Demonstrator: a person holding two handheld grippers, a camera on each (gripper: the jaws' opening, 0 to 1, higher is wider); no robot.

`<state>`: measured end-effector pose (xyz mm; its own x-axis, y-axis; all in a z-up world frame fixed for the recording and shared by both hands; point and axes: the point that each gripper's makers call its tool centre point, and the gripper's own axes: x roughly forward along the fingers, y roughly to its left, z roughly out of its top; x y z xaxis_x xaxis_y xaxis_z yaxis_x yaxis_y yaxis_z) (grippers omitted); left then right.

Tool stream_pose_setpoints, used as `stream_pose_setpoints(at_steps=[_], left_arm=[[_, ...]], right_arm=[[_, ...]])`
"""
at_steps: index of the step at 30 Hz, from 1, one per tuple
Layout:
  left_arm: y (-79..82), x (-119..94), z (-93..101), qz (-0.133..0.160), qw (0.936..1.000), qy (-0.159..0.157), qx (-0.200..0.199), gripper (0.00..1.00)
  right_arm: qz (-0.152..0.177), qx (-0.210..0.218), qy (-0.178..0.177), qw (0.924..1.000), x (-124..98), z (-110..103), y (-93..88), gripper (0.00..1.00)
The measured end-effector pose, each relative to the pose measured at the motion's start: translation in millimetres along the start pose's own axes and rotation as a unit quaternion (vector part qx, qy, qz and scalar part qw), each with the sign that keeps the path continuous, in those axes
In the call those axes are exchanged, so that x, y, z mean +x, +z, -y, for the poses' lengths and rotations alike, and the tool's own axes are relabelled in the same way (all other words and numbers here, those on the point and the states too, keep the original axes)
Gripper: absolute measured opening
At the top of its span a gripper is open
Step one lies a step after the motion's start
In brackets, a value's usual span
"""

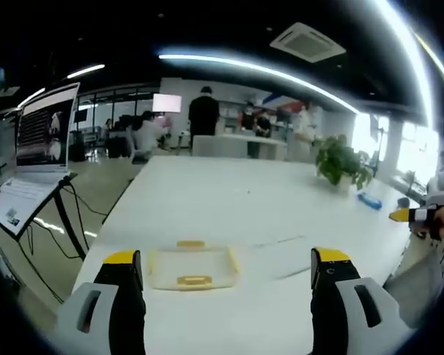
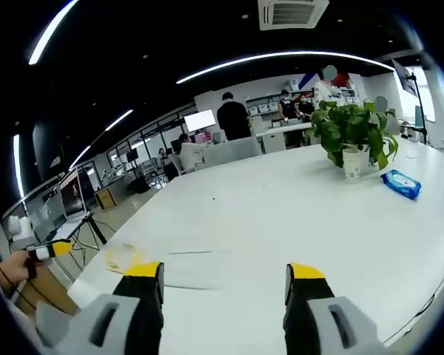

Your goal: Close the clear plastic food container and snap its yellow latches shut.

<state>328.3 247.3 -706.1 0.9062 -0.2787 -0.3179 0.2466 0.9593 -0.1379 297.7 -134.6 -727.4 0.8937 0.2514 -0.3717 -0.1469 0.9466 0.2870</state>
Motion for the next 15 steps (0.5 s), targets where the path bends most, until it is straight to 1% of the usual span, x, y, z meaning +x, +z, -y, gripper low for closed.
stream_pose_setpoints(at_steps=[9,15], left_arm=[[1.7,0.5,1.6,0.002,1.0,-0.005,0.007,0.93],[-0.2,2.3,1.0,-0.001,1.0,-0.004,0.004,0.92]], right_arm=[[-0.001,-0.003,-0.001,1.0,0.6,0.5,1.4,0.65],[-0.008,-0.001,0.001,1.0,2.9,-1.8,-3.1,0.66]])
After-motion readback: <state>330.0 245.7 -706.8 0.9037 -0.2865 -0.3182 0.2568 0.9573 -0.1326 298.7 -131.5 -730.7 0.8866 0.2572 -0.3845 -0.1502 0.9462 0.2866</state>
